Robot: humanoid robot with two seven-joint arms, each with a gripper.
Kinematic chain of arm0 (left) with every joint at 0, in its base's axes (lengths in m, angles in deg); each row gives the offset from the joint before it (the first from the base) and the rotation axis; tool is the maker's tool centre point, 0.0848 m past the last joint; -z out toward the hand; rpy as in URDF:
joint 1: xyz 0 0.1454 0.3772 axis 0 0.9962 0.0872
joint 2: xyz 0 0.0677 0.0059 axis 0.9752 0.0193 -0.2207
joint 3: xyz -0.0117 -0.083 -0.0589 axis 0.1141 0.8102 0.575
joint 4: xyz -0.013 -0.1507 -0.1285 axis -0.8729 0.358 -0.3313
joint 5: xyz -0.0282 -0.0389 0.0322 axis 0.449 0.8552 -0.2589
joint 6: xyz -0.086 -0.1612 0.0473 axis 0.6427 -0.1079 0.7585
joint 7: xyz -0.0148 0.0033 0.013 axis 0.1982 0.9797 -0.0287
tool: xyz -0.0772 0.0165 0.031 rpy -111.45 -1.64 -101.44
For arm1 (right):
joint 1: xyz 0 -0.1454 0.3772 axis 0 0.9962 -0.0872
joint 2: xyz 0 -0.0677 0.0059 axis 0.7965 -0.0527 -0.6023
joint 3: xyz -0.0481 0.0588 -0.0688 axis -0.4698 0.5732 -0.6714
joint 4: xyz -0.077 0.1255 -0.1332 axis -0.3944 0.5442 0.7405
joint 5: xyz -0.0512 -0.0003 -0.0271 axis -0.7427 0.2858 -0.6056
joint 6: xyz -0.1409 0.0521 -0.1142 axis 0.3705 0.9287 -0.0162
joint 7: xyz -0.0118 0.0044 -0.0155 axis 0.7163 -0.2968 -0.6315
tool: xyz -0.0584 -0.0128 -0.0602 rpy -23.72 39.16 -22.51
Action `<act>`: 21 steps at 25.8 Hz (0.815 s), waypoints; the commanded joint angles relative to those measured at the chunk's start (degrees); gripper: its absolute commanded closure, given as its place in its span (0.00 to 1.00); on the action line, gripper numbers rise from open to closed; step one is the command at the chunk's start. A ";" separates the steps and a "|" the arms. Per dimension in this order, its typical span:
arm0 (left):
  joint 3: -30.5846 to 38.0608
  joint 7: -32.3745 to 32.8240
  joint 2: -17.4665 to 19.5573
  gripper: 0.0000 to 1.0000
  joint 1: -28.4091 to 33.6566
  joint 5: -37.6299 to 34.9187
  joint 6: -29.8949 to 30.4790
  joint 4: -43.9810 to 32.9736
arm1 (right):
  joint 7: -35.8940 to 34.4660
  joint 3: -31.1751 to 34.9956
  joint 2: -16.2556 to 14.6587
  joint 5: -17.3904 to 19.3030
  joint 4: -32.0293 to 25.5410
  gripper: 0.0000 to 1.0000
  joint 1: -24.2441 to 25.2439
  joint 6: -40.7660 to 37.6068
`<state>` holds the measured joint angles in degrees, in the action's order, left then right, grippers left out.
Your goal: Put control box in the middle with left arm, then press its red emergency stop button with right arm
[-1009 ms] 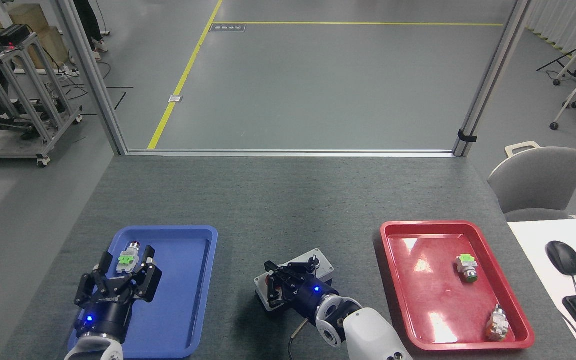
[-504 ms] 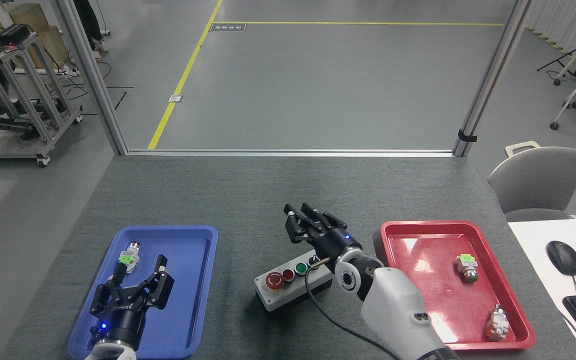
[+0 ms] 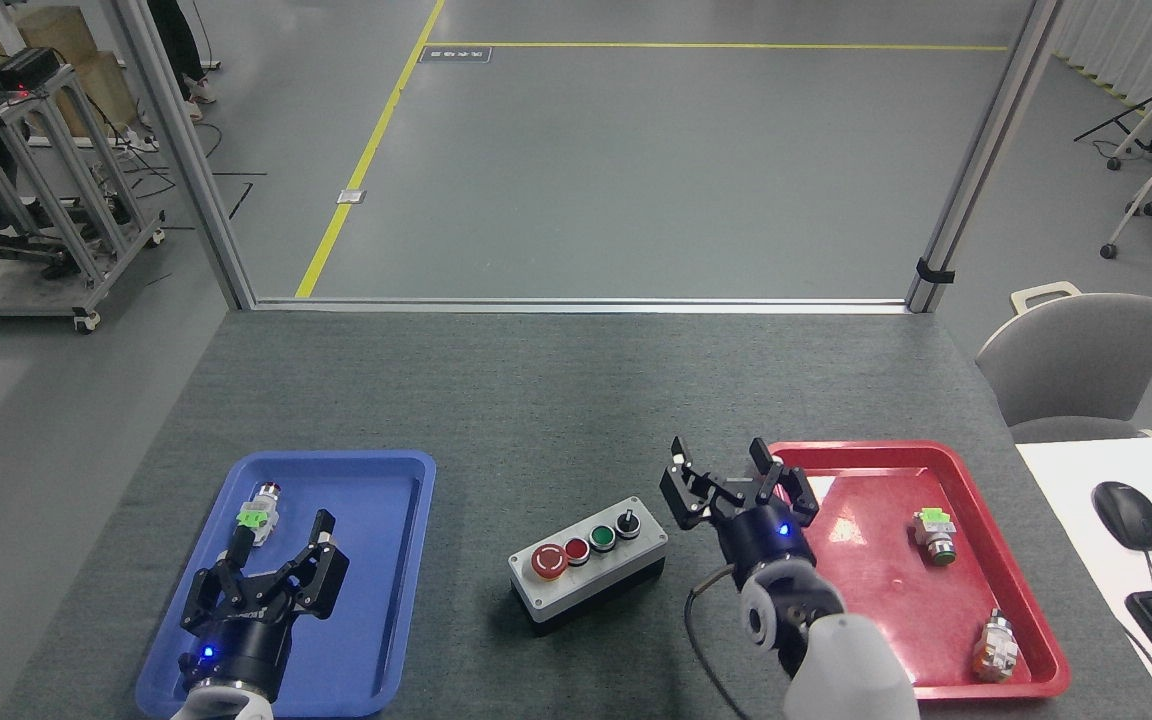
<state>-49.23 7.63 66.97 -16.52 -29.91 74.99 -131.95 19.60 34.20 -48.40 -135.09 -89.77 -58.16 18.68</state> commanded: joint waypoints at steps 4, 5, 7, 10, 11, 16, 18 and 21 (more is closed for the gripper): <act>0.00 -0.04 0.03 0.01 0.03 -0.02 0.01 0.00 | -9.74 1.61 3.76 -8.24 -8.38 0.00 8.65 10.17; 0.00 -0.04 0.03 0.01 -0.06 -0.02 0.01 0.00 | -10.53 2.23 3.58 -8.15 -8.38 0.00 8.65 9.64; 0.00 -0.04 0.03 0.01 0.03 0.07 0.01 0.00 | -11.14 3.37 3.40 -8.15 -8.47 0.00 8.74 7.44; 0.00 -0.04 -0.06 0.01 -0.06 -0.02 0.01 0.00 | -11.32 6.88 2.61 -8.07 -8.47 0.00 8.74 3.23; 0.00 -0.04 0.03 0.01 0.03 -0.02 0.01 0.00 | -11.32 8.82 2.17 -7.72 -8.38 0.00 8.83 1.20; 0.00 -0.04 0.03 0.01 0.03 -0.02 0.01 0.00 | -11.41 15.76 1.56 -6.66 -8.29 0.00 10.76 -6.97; 0.08 -0.04 0.03 0.01 0.03 -0.02 0.01 0.00 | -11.41 15.85 1.65 -6.66 -8.29 0.00 11.11 -6.97; 0.00 -0.04 0.03 0.01 0.03 -0.02 0.01 0.00 | -11.41 15.85 2.00 -6.66 -8.20 0.00 11.20 -6.53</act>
<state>-49.22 7.59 66.99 -16.53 -29.91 75.00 -131.96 8.01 49.55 -46.63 -141.81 -98.06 -47.29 12.38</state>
